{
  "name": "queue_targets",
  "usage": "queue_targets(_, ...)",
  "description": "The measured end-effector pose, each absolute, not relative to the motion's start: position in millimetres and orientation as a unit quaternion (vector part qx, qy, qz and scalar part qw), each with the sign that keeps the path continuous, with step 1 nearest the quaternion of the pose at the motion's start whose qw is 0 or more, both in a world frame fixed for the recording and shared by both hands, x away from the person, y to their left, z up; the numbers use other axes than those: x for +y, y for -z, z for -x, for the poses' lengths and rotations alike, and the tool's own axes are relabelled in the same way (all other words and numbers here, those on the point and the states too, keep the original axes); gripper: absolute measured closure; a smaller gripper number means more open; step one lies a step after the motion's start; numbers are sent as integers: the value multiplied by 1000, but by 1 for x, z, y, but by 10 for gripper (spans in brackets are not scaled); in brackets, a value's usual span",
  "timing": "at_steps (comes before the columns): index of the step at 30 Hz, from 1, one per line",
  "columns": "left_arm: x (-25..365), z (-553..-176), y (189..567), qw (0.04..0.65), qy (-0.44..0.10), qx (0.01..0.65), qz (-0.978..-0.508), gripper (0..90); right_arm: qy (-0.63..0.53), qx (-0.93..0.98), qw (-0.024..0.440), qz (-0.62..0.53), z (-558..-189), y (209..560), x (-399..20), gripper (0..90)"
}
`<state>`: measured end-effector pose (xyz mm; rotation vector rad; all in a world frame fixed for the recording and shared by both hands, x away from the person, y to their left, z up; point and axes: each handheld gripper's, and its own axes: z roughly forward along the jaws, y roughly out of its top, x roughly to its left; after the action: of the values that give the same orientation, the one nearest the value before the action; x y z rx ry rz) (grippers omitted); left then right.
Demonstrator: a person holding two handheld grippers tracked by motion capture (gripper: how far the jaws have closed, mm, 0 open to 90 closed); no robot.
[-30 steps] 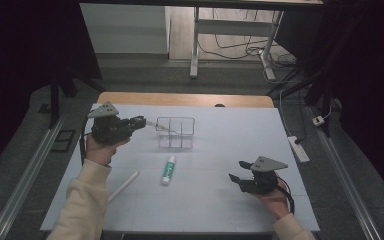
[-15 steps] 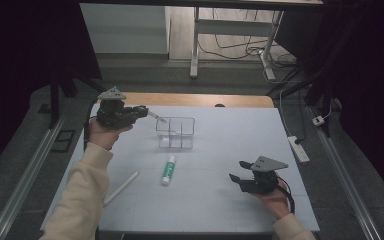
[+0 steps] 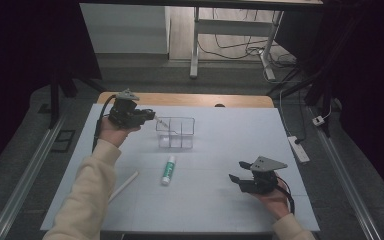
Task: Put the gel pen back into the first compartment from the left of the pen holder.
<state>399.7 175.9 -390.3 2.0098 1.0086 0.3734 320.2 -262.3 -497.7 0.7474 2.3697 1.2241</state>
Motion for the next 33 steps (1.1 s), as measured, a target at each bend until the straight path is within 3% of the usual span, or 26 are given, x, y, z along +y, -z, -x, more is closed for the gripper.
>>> queue_targets(3, 172, -401, 394, 420, -151, 398, -801, 775, -434, 841, 185, -264, -320, 498, -262, 368)
queue_targets(7, 173, -397, 394, 429, -160, 405, -791, 487, -433, 841, 186, -265, -320, 498, -263, 368)
queue_targets(10, 177, -391, 395, 434, -164, 406, -788, 412, -435, 840, 186, -267, -320, 497, -264, 367)
queue_targets(33, 197, -351, 423, 431, -169, 400, -791, 405, -434, 839, 188, -270, -320, 497, -263, 367)
